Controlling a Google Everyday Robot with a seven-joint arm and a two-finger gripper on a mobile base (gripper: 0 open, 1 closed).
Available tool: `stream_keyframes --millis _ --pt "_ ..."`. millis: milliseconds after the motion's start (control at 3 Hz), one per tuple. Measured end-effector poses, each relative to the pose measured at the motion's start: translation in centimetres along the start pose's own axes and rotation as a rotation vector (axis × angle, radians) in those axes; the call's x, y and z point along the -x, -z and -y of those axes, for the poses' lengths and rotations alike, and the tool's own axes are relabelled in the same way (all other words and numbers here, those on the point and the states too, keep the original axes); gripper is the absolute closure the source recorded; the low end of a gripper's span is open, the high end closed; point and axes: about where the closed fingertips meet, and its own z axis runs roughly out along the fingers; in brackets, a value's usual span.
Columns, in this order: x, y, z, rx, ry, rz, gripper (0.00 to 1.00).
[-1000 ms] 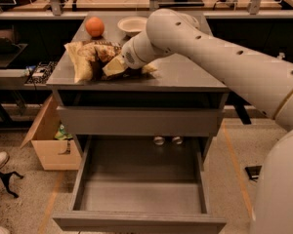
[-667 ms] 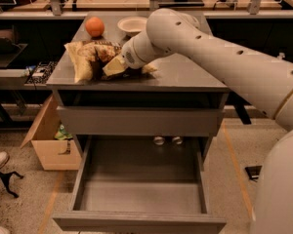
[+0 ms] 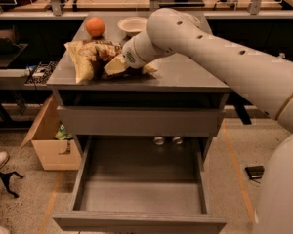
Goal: Place brown chip bag into middle drawer
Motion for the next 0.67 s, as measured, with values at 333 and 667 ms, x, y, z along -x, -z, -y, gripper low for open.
stream_keyframes --millis 333,667 --pt "-0.2 4.3 0.6 -0.087 -0.009 0.021 1.00" --pt "-0.2 12.3 1.5 -0.247 -0.014 0.056 1.00"
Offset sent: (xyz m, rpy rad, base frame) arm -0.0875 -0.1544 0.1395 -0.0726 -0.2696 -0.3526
